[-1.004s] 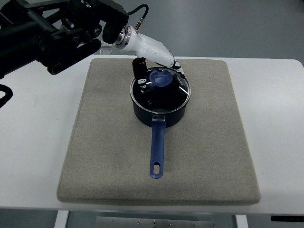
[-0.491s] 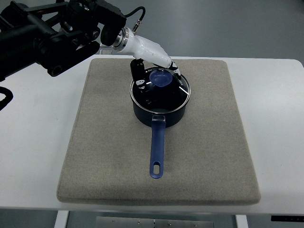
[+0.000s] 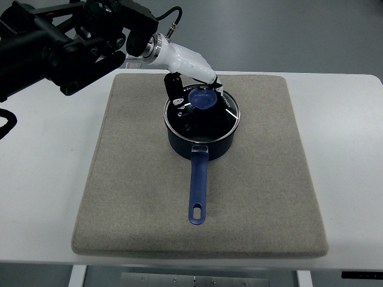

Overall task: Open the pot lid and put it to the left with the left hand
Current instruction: 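Lower the left hand onto the blue lid knob and close fingers, then lift the glass lid off the saucepan with the left hand, then lower the lid onto the mat beside the saucepan, nearer the left arm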

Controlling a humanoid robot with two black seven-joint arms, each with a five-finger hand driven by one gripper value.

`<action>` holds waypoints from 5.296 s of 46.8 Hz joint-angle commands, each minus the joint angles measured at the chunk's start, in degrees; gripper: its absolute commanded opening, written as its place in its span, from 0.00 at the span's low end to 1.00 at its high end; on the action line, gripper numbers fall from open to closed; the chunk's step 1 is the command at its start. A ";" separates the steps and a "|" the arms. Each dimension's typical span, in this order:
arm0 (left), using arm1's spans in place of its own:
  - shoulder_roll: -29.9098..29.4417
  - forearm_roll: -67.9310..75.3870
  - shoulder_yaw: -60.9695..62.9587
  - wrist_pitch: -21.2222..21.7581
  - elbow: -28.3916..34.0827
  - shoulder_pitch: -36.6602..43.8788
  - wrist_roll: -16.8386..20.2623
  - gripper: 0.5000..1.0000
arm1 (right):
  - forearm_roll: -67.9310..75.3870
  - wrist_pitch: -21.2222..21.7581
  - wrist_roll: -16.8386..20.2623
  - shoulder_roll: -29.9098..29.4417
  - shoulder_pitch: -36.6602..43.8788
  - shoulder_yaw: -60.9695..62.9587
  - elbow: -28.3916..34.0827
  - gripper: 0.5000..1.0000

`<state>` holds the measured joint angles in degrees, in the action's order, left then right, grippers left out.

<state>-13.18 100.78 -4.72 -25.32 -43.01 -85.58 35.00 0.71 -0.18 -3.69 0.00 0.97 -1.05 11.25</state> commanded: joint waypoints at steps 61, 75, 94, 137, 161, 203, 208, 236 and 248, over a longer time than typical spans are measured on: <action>-0.09 -0.23 -0.02 -0.26 -0.32 -0.20 0.00 0.00 | -0.01 0.00 0.00 0.00 0.00 0.00 0.00 0.83; -0.09 -0.50 -0.81 -0.17 0.20 -0.37 0.00 0.00 | -0.01 0.00 0.00 0.00 0.00 0.00 0.00 0.83; -1.14 -0.58 -0.55 0.01 3.71 -0.99 0.00 0.00 | -0.01 0.00 0.00 0.00 0.00 0.00 0.00 0.83; -17.75 -0.76 0.15 4.31 2.75 7.53 0.00 0.00 | 0.08 0.00 0.00 0.00 0.00 0.00 0.00 0.83; -16.79 -1.11 -0.02 7.39 2.84 10.52 0.00 0.00 | -0.01 0.00 0.00 0.00 0.00 0.00 0.00 0.83; -14.15 -1.11 -0.02 9.41 3.72 13.16 0.00 0.00 | -0.01 0.00 0.00 0.00 0.00 0.00 0.00 0.83; -14.15 -1.02 -0.02 9.50 4.59 13.16 0.00 0.00 | -0.01 0.00 0.00 0.00 0.00 0.00 0.00 0.83; -12.22 -0.94 0.07 9.94 6.18 14.04 0.00 0.00 | -0.01 0.00 0.00 0.00 0.00 0.00 0.00 0.83; -12.22 -1.11 -0.02 11.51 6.44 14.04 0.00 0.00 | -0.01 0.00 0.00 0.00 0.00 0.00 0.00 0.83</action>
<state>-25.40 99.87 -4.65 -15.10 -36.56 -71.55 35.00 0.71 -0.18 -3.69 0.00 0.97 -1.05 11.25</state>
